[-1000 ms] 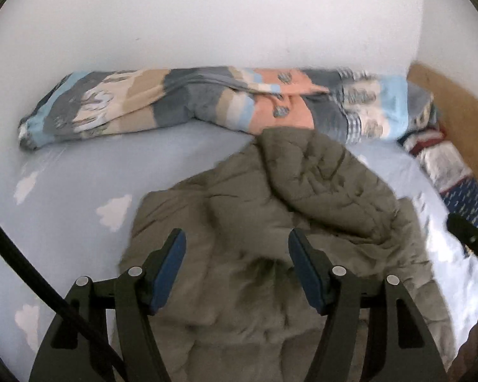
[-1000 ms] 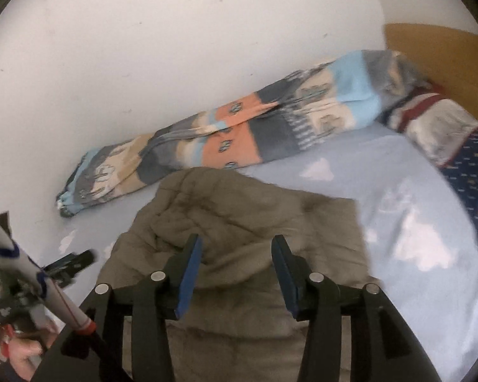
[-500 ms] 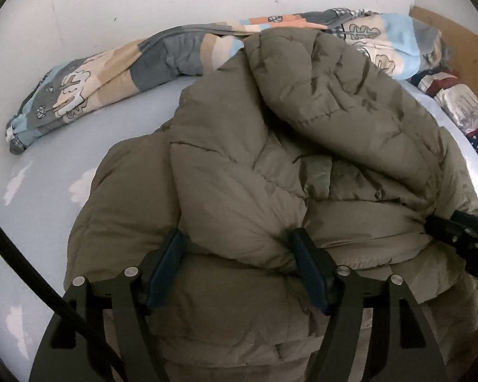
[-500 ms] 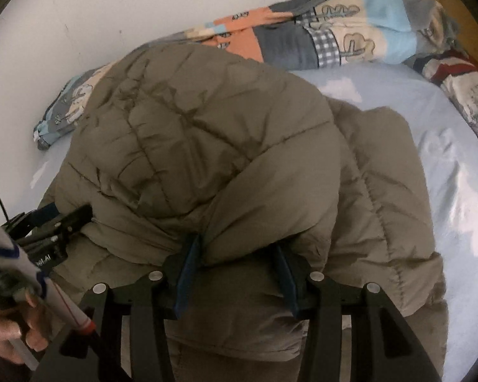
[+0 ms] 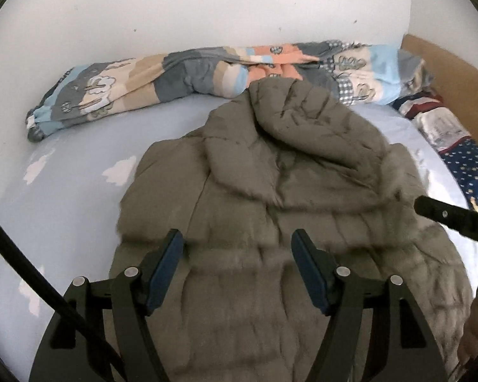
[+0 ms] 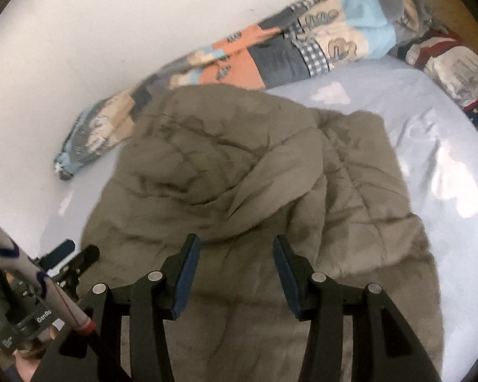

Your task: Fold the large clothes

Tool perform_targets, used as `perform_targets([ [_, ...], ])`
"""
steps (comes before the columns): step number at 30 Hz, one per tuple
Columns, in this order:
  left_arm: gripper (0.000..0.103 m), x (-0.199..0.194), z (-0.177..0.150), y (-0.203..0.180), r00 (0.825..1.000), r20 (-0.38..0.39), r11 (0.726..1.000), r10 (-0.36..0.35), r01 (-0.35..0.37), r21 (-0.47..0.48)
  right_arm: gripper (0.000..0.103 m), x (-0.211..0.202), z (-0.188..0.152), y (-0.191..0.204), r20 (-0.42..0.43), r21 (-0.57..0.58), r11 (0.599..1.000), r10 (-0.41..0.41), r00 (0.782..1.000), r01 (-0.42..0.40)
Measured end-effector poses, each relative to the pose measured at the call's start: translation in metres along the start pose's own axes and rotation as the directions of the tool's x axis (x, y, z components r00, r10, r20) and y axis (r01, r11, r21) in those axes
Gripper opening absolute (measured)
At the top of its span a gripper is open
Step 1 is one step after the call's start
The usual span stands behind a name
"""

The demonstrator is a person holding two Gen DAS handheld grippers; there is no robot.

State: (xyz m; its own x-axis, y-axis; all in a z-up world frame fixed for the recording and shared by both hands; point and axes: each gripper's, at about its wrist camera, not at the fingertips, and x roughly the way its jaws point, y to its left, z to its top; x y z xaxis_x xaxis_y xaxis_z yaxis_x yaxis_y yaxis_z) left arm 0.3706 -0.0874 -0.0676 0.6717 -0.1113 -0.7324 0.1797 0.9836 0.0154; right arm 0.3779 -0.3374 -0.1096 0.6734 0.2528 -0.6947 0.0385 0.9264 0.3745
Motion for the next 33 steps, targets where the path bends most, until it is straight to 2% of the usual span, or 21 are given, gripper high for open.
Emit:
perform_targets([
  [4, 0.07, -0.04, -0.037, 0.003, 0.999, -0.005, 0.999, 0.036, -0.036, 0.014, 0.054, -0.037, -0.024, 0.015, 0.025, -0.043, 0.999, 0.003, 1.0, -0.002],
  [9, 0.07, -0.073, -0.09, 0.013, 0.998, -0.043, 0.999, 0.053, -0.053, 0.006, 0.056, -0.079, -0.065, 0.02, 0.03, -0.034, 0.999, 0.018, 0.999, -0.016],
  [14, 0.07, -0.089, -0.137, 0.022, 0.992, -0.099, 0.997, 0.072, -0.072, 0.008, 0.056, -0.11, -0.117, 0.017, 0.016, -0.049, 0.999, 0.005, 1.0, -0.004],
  [20, 0.07, -0.098, -0.18, 0.026, 0.984, -0.127, 0.992, 0.121, -0.114, 0.062, 0.06, -0.135, -0.175, 0.004, -0.014, -0.064, 0.997, -0.039, 0.999, 0.039],
  [24, 0.07, -0.087, -0.194, 0.041, 0.974, -0.171, 0.988, 0.151, -0.141, 0.066, 0.061, -0.139, -0.204, -0.018, -0.063, -0.037, 0.996, -0.079, 0.995, 0.076],
  [27, 0.07, -0.072, -0.202, 0.05, 0.962, -0.232, 0.99, 0.143, -0.135, 0.05, 0.061, -0.135, -0.217, -0.039, -0.117, 0.015, 0.994, -0.101, 0.988, 0.104],
  [30, 0.07, -0.071, -0.205, 0.05, 0.962, -0.229, 0.989, 0.147, -0.137, 0.063, 0.061, -0.126, -0.226, -0.055, -0.178, 0.076, 0.991, -0.099, 0.979, 0.114],
  [33, 0.07, -0.076, -0.207, 0.048, 0.965, -0.207, 0.986, 0.161, -0.147, 0.083, 0.063, -0.123, -0.229, -0.057, -0.188, 0.082, 0.99, -0.102, 0.977, 0.119],
])
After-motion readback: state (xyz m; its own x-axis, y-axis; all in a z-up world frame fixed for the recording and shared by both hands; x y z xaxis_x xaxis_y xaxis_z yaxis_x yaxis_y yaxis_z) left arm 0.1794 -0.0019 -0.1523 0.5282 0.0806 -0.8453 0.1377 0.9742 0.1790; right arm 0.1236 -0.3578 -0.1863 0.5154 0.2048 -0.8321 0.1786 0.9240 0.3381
